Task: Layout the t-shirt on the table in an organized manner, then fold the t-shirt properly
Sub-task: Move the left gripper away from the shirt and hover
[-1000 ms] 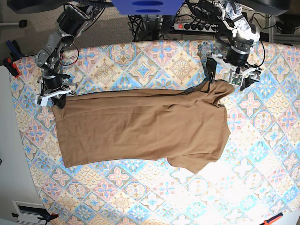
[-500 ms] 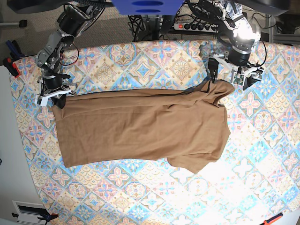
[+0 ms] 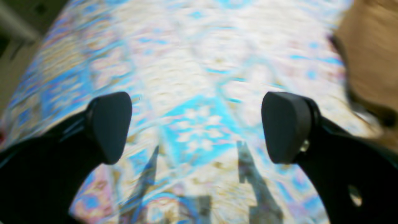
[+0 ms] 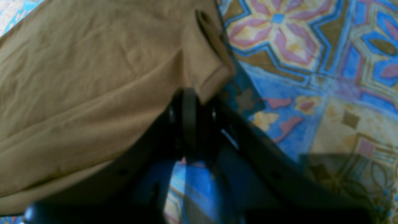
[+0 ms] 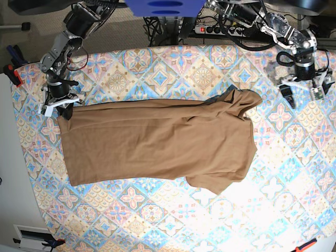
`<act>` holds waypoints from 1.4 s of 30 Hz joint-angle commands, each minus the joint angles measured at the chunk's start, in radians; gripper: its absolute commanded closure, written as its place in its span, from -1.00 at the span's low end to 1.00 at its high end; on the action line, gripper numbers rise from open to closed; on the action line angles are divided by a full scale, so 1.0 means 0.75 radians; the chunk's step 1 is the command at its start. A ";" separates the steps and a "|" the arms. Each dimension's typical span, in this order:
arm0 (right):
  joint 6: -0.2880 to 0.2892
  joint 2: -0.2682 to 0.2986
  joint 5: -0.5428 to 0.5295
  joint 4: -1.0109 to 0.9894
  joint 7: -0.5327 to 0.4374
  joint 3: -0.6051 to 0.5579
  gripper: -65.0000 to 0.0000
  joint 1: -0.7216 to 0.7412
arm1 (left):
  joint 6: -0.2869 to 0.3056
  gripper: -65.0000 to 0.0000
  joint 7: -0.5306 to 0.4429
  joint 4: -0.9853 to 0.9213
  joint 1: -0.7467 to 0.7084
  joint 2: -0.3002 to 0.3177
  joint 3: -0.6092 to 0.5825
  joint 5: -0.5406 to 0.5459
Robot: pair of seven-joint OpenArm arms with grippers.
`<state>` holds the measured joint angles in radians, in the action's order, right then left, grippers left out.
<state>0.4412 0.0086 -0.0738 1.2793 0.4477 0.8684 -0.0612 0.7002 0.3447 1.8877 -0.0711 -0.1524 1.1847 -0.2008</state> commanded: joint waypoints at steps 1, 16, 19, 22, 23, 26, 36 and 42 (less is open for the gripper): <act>-0.086 0.018 0.097 -0.007 0.110 0.013 1.00 -0.020 | -0.003 -1.00 -0.037 0.021 0.030 -0.006 0.017 0.027; -0.086 0.016 0.097 -0.007 0.110 0.013 1.00 -0.020 | -0.003 -1.00 -0.047 0.023 0.045 -0.006 0.038 0.019; -0.086 0.016 0.097 -0.007 0.110 0.013 1.00 -0.020 | -0.003 -1.00 -0.047 0.027 0.035 -0.006 0.036 0.017; -0.086 0.016 0.097 -0.005 0.110 0.013 1.00 -0.020 | -0.003 -1.00 -0.047 0.027 0.035 -0.006 0.034 0.017; -0.086 0.016 0.097 -0.005 0.110 0.013 1.00 -0.020 | -0.003 -1.00 -0.047 0.029 0.035 -0.006 0.032 0.017; -0.086 0.016 0.097 -0.005 0.110 0.013 1.00 -0.022 | -0.003 -1.00 -0.047 0.029 0.045 -0.006 0.029 0.017; -0.086 0.020 0.097 -0.005 0.110 0.013 1.00 -0.022 | -0.003 -1.00 -0.047 0.029 0.035 -0.006 -0.007 -0.007; -0.086 0.020 0.097 -0.005 0.110 0.013 1.00 -0.022 | -0.003 -1.00 -0.047 0.027 0.022 -0.006 -0.118 -0.224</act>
<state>0.4412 0.0086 -0.0734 1.2800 0.4477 0.8684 -0.0616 0.7071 0.3336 1.8885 -0.0608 -0.1524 1.0973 -0.3805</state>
